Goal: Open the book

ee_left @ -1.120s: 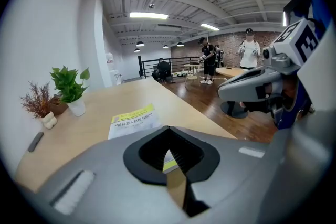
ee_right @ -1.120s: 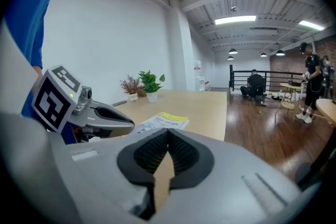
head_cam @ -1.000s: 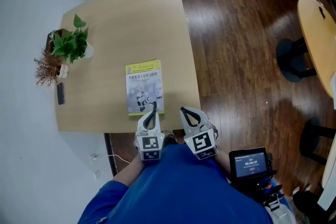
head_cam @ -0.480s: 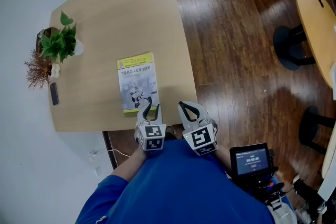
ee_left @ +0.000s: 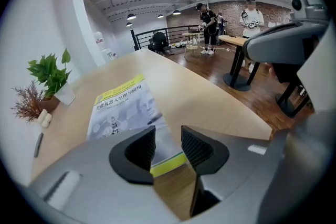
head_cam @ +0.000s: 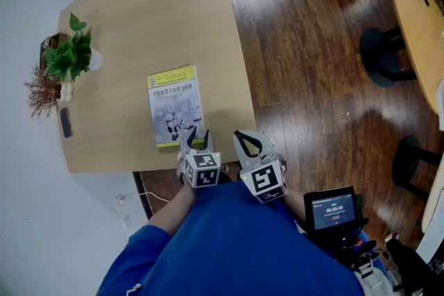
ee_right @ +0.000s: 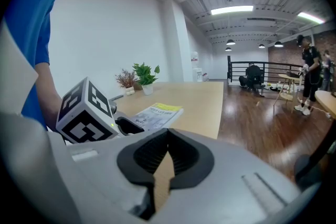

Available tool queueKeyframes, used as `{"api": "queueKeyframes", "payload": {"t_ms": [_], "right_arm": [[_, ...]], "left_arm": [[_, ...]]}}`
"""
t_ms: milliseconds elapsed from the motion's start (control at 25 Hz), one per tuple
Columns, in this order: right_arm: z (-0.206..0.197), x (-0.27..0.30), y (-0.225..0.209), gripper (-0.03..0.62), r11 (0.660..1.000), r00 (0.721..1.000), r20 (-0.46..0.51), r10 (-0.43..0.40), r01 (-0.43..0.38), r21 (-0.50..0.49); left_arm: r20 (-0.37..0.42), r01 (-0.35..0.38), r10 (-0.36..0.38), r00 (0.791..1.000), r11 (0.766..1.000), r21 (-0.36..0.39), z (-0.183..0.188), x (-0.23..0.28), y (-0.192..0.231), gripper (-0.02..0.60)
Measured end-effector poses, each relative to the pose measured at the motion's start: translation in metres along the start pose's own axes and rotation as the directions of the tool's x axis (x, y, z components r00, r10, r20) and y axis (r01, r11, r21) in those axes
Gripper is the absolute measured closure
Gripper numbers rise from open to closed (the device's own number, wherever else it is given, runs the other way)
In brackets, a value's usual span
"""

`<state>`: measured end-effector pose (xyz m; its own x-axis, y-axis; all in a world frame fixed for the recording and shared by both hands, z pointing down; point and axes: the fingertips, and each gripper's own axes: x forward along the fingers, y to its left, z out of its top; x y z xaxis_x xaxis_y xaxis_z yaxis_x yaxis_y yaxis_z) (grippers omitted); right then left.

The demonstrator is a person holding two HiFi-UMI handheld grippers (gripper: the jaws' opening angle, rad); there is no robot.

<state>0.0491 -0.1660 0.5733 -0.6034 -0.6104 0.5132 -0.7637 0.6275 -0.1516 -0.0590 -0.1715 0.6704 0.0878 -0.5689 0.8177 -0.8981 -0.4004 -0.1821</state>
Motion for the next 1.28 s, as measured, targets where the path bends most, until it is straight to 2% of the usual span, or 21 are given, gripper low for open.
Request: {"api": "queueKeyframes", "payload": {"t_ms": [720,920,1280], "right_arm": [[0.002,0.005,-0.016,0.591,1.000,1.000,0.012,0.006,-0.007,0.021],[-0.006,0.005,-0.018,0.591,1.000,1.000,-0.001,0.009,-0.009,0.008],[-0.001,0.007,-0.025,0.591,1.000,1.000,0.001,0.026,-0.026,0.009]], "left_arm": [[-0.078,-0.035,0.032,0.996,0.999,-0.040,-0.006,0.017,-0.001,0.399],[-0.094,-0.075,0.072,0.993,0.996,-0.037,-0.005,0.017,0.003,0.437],[-0.111,-0.094,0.087,0.990,0.994,-0.056,-0.002,0.014,0.004,0.448]]}}
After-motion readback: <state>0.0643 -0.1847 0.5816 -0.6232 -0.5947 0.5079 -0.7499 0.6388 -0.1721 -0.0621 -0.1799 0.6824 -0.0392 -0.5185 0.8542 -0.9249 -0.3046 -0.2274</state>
